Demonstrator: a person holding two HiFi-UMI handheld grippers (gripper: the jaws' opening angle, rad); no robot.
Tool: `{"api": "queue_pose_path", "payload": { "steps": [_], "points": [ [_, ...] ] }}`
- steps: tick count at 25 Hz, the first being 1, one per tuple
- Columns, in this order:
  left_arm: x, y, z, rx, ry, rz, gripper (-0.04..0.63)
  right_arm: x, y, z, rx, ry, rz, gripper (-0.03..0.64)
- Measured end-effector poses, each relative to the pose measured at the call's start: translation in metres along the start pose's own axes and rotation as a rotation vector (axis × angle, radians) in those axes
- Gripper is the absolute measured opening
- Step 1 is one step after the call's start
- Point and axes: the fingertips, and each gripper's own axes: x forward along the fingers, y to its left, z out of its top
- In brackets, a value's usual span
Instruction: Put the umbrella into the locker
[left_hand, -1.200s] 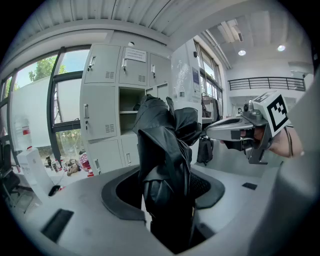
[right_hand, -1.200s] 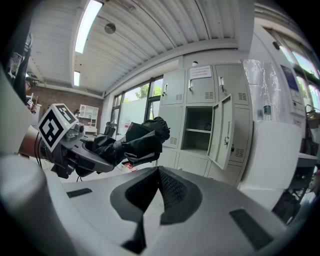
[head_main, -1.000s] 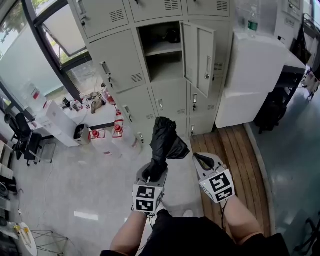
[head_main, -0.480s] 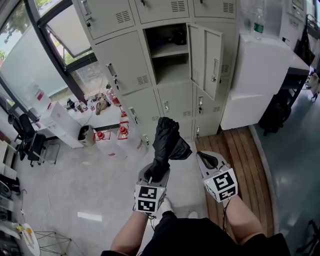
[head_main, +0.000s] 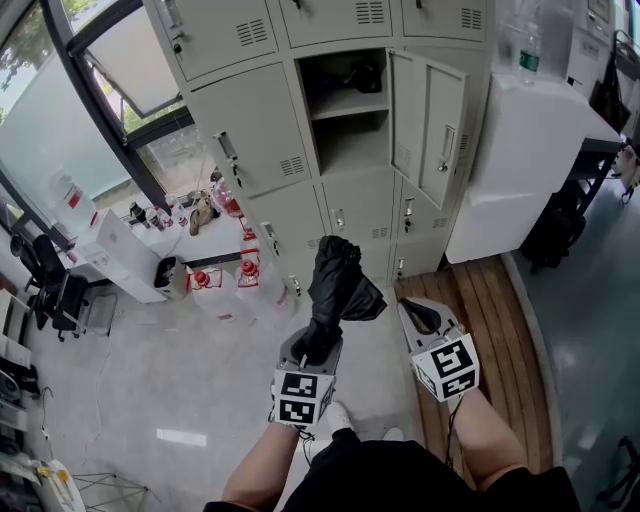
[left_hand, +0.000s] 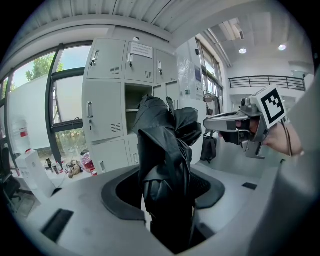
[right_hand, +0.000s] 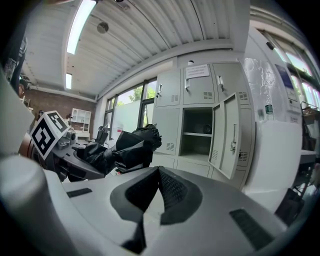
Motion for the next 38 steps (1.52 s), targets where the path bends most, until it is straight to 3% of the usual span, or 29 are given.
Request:
{"api": "queue_pose_path", "payload": {
  "steps": [23, 38],
  "points": [
    [0.061, 0.117, 0.01, 0.025, 0.006, -0.112, 0.221, 0.123, 0.008, 0.036, 0.013, 0.018, -0.122, 0.054],
    [0.092, 0.132, 0.017, 0.022, 0.02, -0.145, 0.221, 0.145, -0.003, 0.039, 0.017, 0.021, -0.16, 0.054]
  ]
}}
